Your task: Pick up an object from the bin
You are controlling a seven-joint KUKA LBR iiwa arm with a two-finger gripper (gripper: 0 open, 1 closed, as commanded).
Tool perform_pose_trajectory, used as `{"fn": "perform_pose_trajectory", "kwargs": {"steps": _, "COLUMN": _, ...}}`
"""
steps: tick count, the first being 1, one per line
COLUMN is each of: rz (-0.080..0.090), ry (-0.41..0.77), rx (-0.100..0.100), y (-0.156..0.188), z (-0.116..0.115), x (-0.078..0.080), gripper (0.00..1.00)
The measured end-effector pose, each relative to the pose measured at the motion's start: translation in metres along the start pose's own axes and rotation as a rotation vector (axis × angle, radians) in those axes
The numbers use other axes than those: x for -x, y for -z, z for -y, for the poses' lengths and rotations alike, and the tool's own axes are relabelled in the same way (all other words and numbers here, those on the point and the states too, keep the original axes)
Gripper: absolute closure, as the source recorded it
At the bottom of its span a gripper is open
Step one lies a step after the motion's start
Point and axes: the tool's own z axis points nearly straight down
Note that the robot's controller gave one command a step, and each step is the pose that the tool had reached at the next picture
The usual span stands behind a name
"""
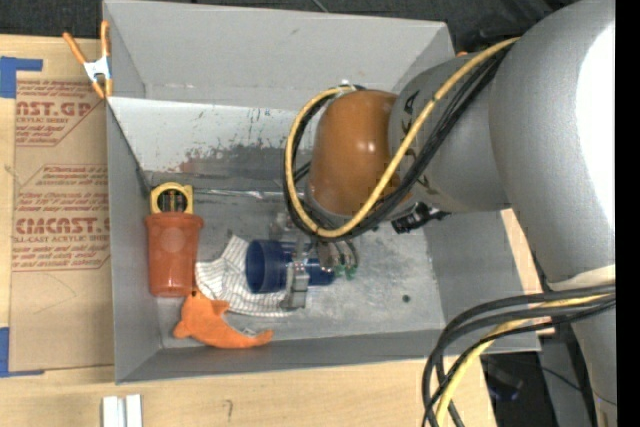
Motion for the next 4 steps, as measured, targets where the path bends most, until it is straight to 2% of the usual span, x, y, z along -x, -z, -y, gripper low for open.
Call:
{"fn": "perform_pose_trajectory", "kwargs": {"steps": 1, "rz": 0.006, "ry": -0.052, "rx": 0.001, "y": 0.012, "z": 0.003, "x": -0.005, "gripper": 0.0}}
{"fn": "perform_pose_trajectory", "kwargs": {"steps": 2, "rz": 0.003, "ry": -0.009, "rx": -0.001, "y": -0.034, "z": 0.005, "x": -0.002, "gripper": 0.0}}
{"fn": "perform_pose_trajectory", "kwargs": {"steps": 3, "rz": 0.003, "ry": -0.241, "rx": 0.0, "y": -0.031, "z": 0.007, "x": -0.003, "gripper": 1.0}}
{"fn": "perform_pose_trajectory", "kwargs": {"steps": 4, "rz": 0.003, "ry": -0.241, "rx": 0.0, "y": -0.031, "z": 0.007, "x": -0.003, "gripper": 1.0}}
